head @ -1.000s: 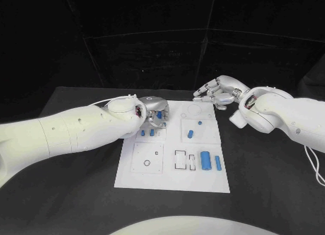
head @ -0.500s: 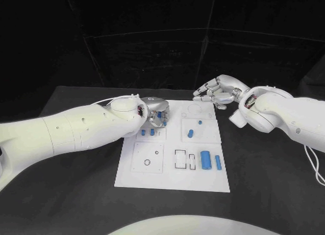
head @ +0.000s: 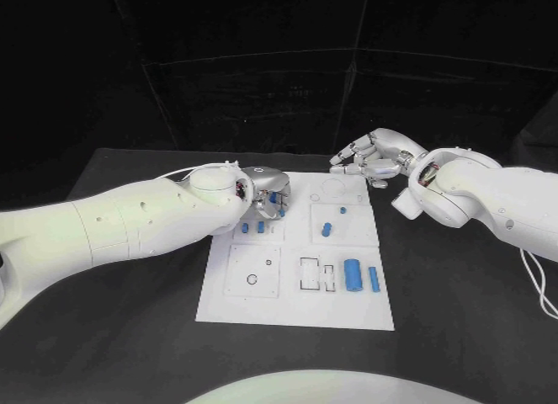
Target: Assemble the parts on the task board
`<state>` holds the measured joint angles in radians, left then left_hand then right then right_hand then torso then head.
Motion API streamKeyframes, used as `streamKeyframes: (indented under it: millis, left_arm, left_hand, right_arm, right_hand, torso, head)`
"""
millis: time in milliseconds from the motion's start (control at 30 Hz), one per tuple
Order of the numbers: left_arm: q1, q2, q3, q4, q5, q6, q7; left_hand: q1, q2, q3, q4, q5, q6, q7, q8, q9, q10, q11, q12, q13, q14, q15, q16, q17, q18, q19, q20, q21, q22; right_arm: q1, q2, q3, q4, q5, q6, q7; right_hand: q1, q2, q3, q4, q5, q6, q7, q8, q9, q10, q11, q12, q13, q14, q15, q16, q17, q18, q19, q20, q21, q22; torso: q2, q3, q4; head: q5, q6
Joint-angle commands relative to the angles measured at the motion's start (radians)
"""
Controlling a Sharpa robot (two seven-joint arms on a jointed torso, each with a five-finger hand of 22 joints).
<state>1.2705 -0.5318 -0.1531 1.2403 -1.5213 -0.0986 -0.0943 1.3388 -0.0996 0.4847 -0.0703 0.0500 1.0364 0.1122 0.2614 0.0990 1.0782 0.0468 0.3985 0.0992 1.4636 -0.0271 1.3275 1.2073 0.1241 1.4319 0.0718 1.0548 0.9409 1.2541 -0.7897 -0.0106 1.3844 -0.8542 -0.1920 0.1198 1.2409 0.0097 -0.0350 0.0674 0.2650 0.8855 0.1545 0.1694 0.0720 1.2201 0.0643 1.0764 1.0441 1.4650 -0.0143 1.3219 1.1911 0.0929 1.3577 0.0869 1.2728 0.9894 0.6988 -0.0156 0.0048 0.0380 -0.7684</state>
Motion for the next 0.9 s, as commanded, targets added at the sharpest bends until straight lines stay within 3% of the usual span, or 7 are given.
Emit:
streamKeyframes:
  millis: [33, 433, 667, 900]
  left_arm:
    - [-0.004, 0.0, -0.003, 0.003, -0.004, -0.019, 0.042]
    - [-0.006, -0.039, 0.002, 0.043, 0.029, -0.103, 0.059]
    - [-0.005, -0.079, 0.025, 0.082, 0.057, -0.116, 0.056]
    - [-0.005, -0.126, 0.034, 0.115, 0.08, -0.114, 0.046]
  left_hand:
    - [-0.011, -0.001, 0.005, 0.0, -0.002, 0.014, -0.001, -0.004, 0.001, 0.014, 0.0, -0.007, -0.004, 0.033, -0.008, 0.005, -0.002, -0.009, 0.005, -0.007, 0.016, 0.017]
    - [-0.023, -0.012, 0.004, -0.004, -0.002, 0.02, 0.001, -0.013, -0.002, 0.026, 0.002, -0.021, -0.01, 0.035, -0.008, 0.004, -0.008, -0.014, 0.012, -0.008, 0.039, 0.045]
    - [-0.027, -0.014, 0.003, -0.003, -0.002, 0.022, 0.002, -0.015, -0.003, 0.03, 0.002, -0.025, -0.012, 0.035, -0.007, 0.003, -0.011, -0.015, 0.013, -0.008, 0.045, 0.052]
    - [-0.029, -0.015, 0.002, -0.003, -0.002, 0.024, 0.001, -0.016, -0.003, 0.032, 0.002, -0.027, -0.012, 0.034, -0.007, 0.002, -0.013, -0.016, 0.014, -0.008, 0.046, 0.053]
  right_arm:
    - [0.002, 0.001, 0.001, 0.001, -0.003, -0.003, 0.01]
    - [0.002, -0.001, 0.001, -0.001, -0.003, -0.003, 0.009]
    - [0.002, 0.0, 0.001, -0.007, -0.003, 0.0, 0.008]
    - [0.002, -0.001, 0.001, -0.009, -0.003, 0.001, 0.007]
  right_hand:
    - [0.009, 0.003, -0.006, -0.002, 0.003, -0.007, -0.001, 0.004, -0.001, -0.008, 0.0, -0.006, -0.001, 0.029, -0.003, -0.004, 0.0, 0.014, -0.01, 0.0, -0.003, -0.001]
    - [0.011, 0.006, -0.006, -0.002, 0.002, -0.008, -0.001, 0.005, -0.001, -0.008, 0.0, -0.006, -0.003, 0.029, -0.003, -0.005, 0.0, 0.014, -0.01, 0.0, -0.004, -0.002]
    - [0.011, 0.006, -0.006, -0.002, 0.002, -0.008, -0.001, 0.005, -0.001, -0.008, 0.0, -0.006, -0.003, 0.029, -0.003, -0.005, 0.0, 0.014, -0.01, 0.0, -0.004, -0.002]
    - [0.011, 0.006, -0.006, -0.002, 0.002, -0.008, -0.001, 0.005, -0.001, -0.008, 0.0, -0.006, -0.003, 0.029, -0.003, -0.005, 0.0, 0.014, -0.01, 0.0, -0.004, -0.002]
  torso:
    - [0.001, -0.0001, 0.0005]
    - [-0.001, 0.0003, 0.0012]
    - [-0.001, -0.0008, 0.0014]
    - [-0.001, -0.0004, 0.0032]
  head:
    - [0.0, 0.001]
    - [-0.003, 0.007]
    - [-0.002, 0.009]
    - [-0.001, 0.011]
